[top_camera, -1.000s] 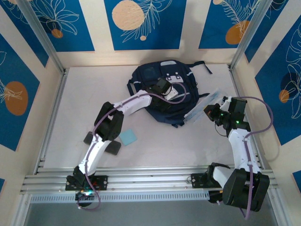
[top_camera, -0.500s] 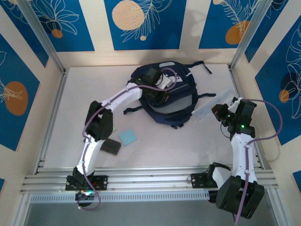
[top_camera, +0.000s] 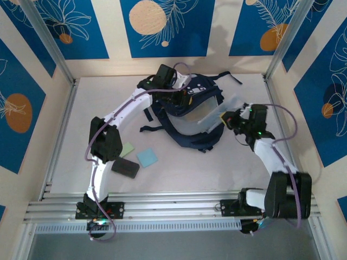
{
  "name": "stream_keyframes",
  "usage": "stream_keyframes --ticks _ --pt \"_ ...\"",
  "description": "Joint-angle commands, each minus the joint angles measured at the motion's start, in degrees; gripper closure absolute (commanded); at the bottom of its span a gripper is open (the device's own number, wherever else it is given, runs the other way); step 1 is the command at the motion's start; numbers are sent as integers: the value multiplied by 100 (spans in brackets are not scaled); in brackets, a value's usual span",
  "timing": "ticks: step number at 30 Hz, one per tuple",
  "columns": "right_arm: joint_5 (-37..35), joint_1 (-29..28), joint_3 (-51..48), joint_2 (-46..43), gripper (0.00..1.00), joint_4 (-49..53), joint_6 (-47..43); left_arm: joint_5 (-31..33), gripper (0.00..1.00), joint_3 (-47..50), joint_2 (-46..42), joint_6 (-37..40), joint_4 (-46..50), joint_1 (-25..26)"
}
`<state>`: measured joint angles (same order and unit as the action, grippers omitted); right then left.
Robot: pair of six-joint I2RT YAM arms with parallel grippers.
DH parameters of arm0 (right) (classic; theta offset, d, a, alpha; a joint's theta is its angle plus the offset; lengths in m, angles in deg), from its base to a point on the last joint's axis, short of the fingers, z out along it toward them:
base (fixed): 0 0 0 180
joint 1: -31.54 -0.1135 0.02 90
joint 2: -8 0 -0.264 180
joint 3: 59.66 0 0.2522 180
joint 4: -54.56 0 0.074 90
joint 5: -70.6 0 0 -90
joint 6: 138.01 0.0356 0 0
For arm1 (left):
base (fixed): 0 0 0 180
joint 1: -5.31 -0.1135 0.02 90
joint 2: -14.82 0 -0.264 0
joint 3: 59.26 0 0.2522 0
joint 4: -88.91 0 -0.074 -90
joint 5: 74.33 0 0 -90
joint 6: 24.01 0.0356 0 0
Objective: Pack the student bag
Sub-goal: Place the loose stationery in the student bag, then close the student bag at the center of the table.
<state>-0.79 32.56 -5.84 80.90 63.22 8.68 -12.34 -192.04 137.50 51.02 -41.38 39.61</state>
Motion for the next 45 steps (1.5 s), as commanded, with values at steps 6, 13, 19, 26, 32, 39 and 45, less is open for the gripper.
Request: stream_keyframes --ticks 6,13,19,26,32,39,45 --pt "-1201 -1169 718 2223 100 -2818 1585 -503 100 -788 -103 -169 -492 -116" --pt "-1579 -1753 1852 3793 100 -3631 2256 -510 100 -753 -3 -162 -369 -111" --pt "-1732 -1931 2349 4396 80 -3278 2781 -453 100 -512 -74 -153 -442 -122" --pt "-872 -1756 1810 3700 50 -2914 2451 -275 100 -172 -153 -270 -641 -205" --pt "-472 -1758 596 2248 44 -2238 1689 -258 100 178 -200 -373 -888 -258" --pt "-311 -1934 60 438 43 204 -75 -306 100 998 -244 -655 -1351 -249" --pt "-461 -2728 442 -302 43 1804 -1679 -118 70 1908 -641 -949 -1778 -253"
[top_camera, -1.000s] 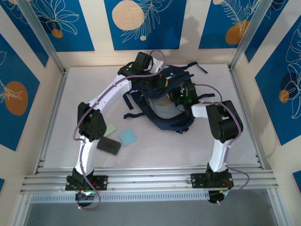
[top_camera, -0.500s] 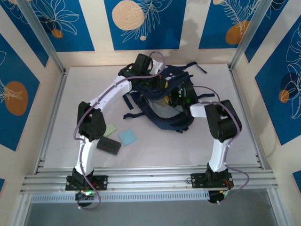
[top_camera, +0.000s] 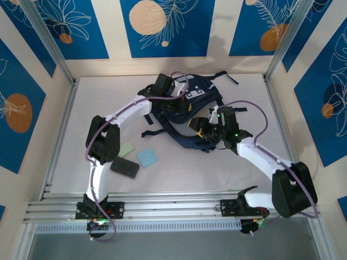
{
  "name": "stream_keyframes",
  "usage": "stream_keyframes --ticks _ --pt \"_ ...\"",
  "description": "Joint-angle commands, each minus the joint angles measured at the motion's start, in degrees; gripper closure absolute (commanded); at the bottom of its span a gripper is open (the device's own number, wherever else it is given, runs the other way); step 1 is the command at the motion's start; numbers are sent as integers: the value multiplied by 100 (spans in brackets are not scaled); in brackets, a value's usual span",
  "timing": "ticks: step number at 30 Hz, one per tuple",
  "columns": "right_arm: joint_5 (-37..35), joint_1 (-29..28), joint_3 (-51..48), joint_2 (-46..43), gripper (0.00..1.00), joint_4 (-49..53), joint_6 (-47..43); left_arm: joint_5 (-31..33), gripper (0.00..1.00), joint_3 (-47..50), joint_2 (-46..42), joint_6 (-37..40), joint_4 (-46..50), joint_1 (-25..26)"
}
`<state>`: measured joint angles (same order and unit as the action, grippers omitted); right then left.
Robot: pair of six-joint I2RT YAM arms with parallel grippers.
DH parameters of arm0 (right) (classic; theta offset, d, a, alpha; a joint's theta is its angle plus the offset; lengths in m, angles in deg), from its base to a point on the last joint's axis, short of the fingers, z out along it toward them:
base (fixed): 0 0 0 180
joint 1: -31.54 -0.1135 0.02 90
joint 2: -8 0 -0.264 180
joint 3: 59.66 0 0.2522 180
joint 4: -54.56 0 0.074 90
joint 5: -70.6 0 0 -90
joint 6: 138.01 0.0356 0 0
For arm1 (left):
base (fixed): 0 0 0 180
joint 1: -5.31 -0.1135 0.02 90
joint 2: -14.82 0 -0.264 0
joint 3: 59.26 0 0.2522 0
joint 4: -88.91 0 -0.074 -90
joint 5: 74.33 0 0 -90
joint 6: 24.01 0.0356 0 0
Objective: Pack the student bag
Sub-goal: Close the student bag at the center of the table, then pick up the pencil case from the bottom-left of the table.
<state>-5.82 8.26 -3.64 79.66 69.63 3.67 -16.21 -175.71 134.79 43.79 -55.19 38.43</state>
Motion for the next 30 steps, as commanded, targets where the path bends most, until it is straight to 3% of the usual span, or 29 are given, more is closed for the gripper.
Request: stream_keyframes --ticks 1,2,4,11,18,24,28,30 --pt "27 -438 287 -199 43 1263 -1365 329 56 389 -465 -248 -387 -140" --pt "22 -594 369 -195 42 1359 -1570 412 41 552 -589 -284 -384 -163" --pt "44 -859 530 -109 42 1440 -1908 554 24 920 -888 -334 -393 -219" --pt "40 -1938 1428 912 39 1628 -2868 1022 0 2459 -2269 -585 -357 -971" --pt "-92 -2598 2328 2072 38 1528 -3330 1537 0 3579 -3250 -689 200 -1794" --pt "-738 -2619 2542 2488 37 1490 -3328 2926 0 4174 -4042 -672 1523 -1989" --pt "-1521 -2602 2575 2628 26 1498 -3267 3503 0 4302 -4411 -1159 2624 -1994" --pt "-1844 -2582 2664 2722 11 1580 -3228 3455 0 4486 -4597 -1437 2866 -1994"
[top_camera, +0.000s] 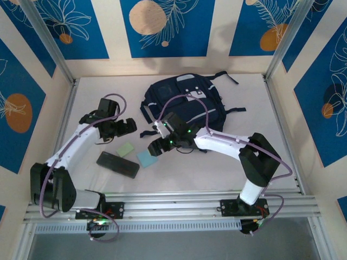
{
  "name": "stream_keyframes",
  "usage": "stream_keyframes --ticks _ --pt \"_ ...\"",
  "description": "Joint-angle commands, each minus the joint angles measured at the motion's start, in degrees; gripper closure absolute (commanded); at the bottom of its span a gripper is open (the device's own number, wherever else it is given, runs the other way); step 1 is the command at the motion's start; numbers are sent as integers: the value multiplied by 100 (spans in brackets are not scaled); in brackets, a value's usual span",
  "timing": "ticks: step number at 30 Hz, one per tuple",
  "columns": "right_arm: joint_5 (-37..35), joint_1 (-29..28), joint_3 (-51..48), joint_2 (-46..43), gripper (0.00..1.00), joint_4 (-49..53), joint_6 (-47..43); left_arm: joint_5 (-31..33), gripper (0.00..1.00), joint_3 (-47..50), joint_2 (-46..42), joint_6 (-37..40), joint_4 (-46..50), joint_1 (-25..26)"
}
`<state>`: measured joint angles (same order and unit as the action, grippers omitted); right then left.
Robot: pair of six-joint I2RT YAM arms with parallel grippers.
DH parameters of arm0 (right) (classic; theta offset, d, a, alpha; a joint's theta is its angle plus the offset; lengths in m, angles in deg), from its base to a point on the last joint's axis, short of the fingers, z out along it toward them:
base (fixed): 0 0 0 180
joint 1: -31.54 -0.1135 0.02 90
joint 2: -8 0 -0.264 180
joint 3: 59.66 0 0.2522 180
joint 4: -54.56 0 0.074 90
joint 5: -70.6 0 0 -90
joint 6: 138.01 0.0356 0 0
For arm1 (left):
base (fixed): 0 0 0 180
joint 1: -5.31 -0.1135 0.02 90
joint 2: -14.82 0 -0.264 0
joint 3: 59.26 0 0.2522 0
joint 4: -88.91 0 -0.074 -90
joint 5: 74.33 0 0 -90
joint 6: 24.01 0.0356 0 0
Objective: Pack the student bag
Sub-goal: Pick up the pencil case from the bottom-left of the table.
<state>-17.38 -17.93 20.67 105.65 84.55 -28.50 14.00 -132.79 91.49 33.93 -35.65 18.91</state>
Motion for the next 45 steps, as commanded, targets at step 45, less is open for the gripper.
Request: stream_keyframes --ticks 45 --pt "-398 834 -460 -404 1 -199 325 944 25 2399 -137 -3398 -428 -458"
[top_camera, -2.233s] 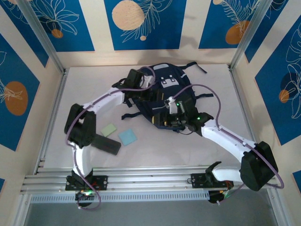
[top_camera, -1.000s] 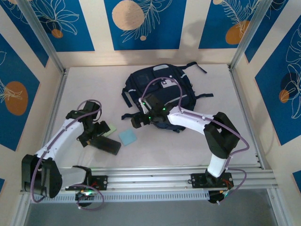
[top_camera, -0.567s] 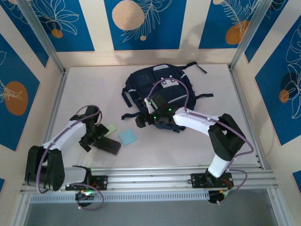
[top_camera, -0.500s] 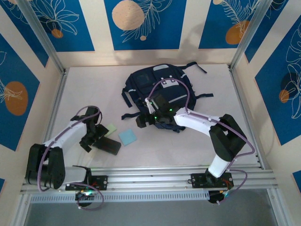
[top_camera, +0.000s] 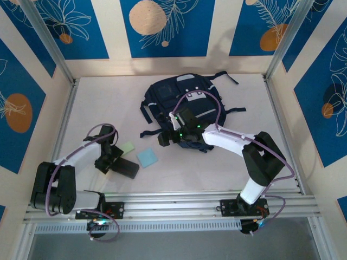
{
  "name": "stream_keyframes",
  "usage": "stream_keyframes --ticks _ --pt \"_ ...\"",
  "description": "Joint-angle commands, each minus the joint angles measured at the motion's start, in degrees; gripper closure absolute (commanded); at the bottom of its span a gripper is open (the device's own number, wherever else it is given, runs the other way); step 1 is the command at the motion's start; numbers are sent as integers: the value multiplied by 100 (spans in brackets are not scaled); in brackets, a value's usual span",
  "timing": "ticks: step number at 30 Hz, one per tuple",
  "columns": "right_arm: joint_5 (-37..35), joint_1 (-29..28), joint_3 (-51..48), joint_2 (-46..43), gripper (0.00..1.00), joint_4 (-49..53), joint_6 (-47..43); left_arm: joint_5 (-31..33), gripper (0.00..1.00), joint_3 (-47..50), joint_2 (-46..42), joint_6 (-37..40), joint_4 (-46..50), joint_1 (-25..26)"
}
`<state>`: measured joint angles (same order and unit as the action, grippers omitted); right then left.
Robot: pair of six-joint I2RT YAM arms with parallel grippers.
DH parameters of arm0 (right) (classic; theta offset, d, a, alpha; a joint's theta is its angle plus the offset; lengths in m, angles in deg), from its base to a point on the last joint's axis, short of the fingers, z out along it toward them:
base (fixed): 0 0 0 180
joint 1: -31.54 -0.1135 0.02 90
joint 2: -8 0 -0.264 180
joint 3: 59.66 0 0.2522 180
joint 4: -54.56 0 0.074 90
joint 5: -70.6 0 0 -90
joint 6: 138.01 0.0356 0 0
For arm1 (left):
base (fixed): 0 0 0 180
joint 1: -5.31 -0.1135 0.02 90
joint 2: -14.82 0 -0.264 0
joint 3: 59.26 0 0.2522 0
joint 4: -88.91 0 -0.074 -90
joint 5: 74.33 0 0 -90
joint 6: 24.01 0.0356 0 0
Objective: Pack the student bag
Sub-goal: Pick up the pencil case from the bottom-left of the table, then open the student bag at the center of the table.
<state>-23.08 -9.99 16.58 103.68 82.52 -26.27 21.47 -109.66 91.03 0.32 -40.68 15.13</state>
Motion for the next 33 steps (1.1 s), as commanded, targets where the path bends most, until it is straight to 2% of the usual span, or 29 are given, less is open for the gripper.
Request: stream_keyframes --ticks 1,7,12,16,21,27,33 --pt "186 41 -52 -216 1 4 105 223 28 59 -166 -23 139 -79" --pt "467 41 -133 -341 1 -146 35 157 35 -187 -861 113 398 -76" --pt "1292 41 -205 -512 1 -482 -133 -326 41 -398 -1343 244 -193 -22" --pt "2257 41 -218 -574 1 -890 -109 -732 41 -783 -1172 441 -696 195" --pt "3252 28 -187 -436 0 -1550 308 -838 42 -1355 -726 669 -1245 822" --pt "3271 -21 -122 -38 3 -1789 615 -875 42 -1776 -487 878 -1556 1275" --pt "3353 -25 -60 233 10 -1938 803 -868 42 -1847 -470 898 -1676 1558"
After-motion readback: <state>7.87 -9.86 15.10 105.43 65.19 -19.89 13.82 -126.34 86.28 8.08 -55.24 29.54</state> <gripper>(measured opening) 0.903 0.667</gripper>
